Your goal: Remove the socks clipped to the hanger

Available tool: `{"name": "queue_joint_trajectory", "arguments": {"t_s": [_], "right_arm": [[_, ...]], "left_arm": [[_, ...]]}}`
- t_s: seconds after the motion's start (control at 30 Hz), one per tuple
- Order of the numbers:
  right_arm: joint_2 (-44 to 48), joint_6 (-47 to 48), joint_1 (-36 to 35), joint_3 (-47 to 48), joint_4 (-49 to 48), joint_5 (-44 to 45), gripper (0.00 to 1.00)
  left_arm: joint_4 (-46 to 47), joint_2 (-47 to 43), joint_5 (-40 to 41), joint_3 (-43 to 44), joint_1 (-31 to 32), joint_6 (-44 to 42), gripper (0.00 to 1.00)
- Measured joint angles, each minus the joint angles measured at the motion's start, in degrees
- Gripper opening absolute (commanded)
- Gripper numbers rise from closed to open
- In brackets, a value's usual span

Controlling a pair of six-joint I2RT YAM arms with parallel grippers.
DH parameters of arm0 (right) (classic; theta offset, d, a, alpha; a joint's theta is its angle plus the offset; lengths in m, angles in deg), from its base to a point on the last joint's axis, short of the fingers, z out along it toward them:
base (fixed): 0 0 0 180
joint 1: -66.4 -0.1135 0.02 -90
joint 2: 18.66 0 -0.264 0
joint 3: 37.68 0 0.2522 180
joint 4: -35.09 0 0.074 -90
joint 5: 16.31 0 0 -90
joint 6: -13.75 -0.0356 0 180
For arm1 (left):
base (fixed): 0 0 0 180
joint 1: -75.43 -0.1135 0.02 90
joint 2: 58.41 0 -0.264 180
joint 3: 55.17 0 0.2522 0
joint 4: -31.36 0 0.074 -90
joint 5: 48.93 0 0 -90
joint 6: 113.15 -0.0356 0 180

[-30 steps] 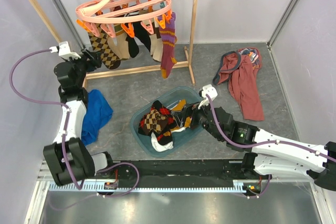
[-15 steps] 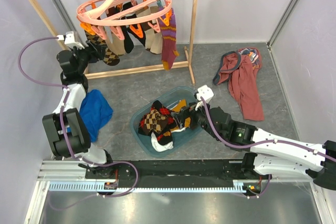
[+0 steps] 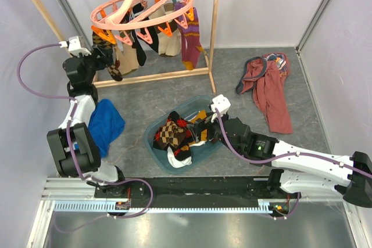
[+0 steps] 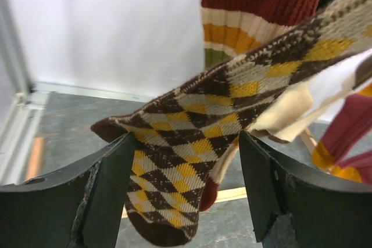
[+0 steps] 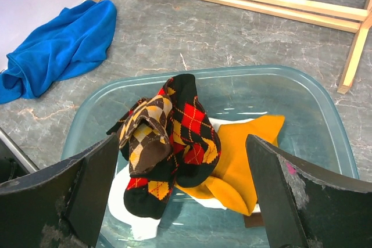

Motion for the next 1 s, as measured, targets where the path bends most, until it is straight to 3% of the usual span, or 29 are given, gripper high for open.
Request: {"name": "queue_joint_trajectory", "arguments": {"t_s": [0.17, 0.6, 0.77, 1.0], "right_arm": [[0.0, 0.7, 0.0, 0.0, -0.7, -0.1, 0.98], [1.9, 2.0, 0.0, -0.5, -2.9, -0.3, 0.98], [3.1, 2.1, 0.0, -1.4, -3.3, -0.6, 0.98], [4.3, 2.8, 0.0, -1.8, -3.4, -1.1, 0.98]], "left_arm": [[0.0, -5.0, 6.5, -3.7, 0.0, -2.1, 0.81], [-2.2, -16.2, 12.7, -8.5, 0.0, -5.6, 0.81], [-2.5, -19.1, 11.5, -9.4, 0.0, -6.2, 0.81], [-4.1, -15.5, 2.8, -8.1, 0.0, -6.3, 0.80]]}}
